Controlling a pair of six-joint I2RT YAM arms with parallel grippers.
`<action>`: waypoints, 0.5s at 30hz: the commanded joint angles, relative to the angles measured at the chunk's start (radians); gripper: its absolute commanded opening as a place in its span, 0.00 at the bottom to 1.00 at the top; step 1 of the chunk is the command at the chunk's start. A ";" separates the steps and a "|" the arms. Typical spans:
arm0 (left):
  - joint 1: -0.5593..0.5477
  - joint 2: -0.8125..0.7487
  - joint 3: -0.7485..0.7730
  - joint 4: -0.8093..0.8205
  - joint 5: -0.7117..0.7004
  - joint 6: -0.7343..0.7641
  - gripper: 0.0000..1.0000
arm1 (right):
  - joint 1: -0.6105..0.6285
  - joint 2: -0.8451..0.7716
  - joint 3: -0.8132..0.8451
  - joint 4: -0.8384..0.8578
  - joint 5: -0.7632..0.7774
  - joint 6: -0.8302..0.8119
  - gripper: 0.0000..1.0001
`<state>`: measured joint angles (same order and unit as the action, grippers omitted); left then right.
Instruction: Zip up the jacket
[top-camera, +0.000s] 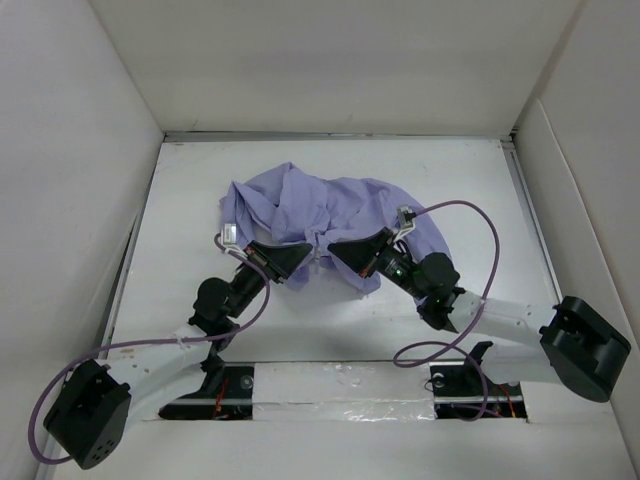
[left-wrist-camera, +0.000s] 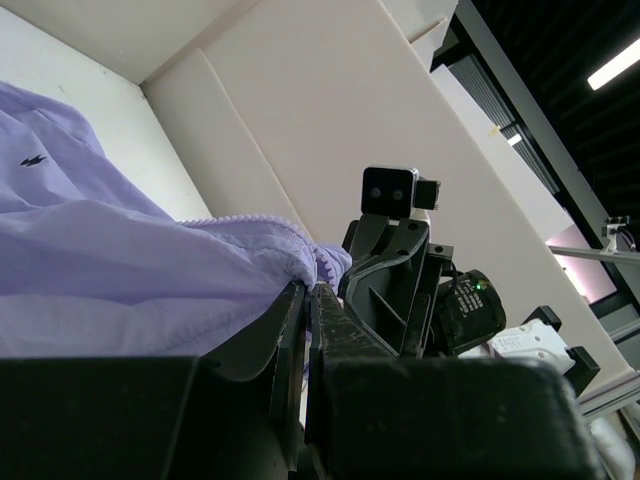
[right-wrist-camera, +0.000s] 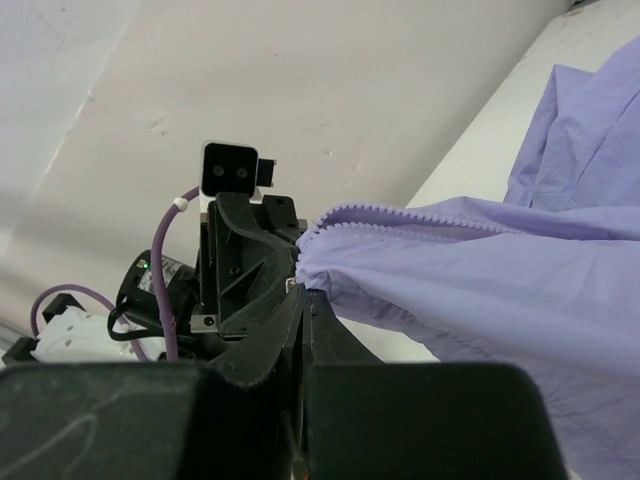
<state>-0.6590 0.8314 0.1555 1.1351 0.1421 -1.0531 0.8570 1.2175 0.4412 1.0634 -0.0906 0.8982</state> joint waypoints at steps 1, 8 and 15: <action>-0.001 0.001 -0.010 0.101 0.020 -0.004 0.00 | -0.004 -0.001 0.002 0.078 0.000 0.002 0.00; -0.001 0.003 -0.016 0.115 0.028 -0.005 0.00 | -0.004 0.008 0.004 0.084 0.003 0.004 0.00; -0.001 0.000 -0.020 0.123 0.039 -0.008 0.00 | -0.004 0.011 0.004 0.087 0.003 0.004 0.00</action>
<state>-0.6590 0.8368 0.1398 1.1702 0.1543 -1.0569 0.8570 1.2270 0.4412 1.0645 -0.0906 0.8986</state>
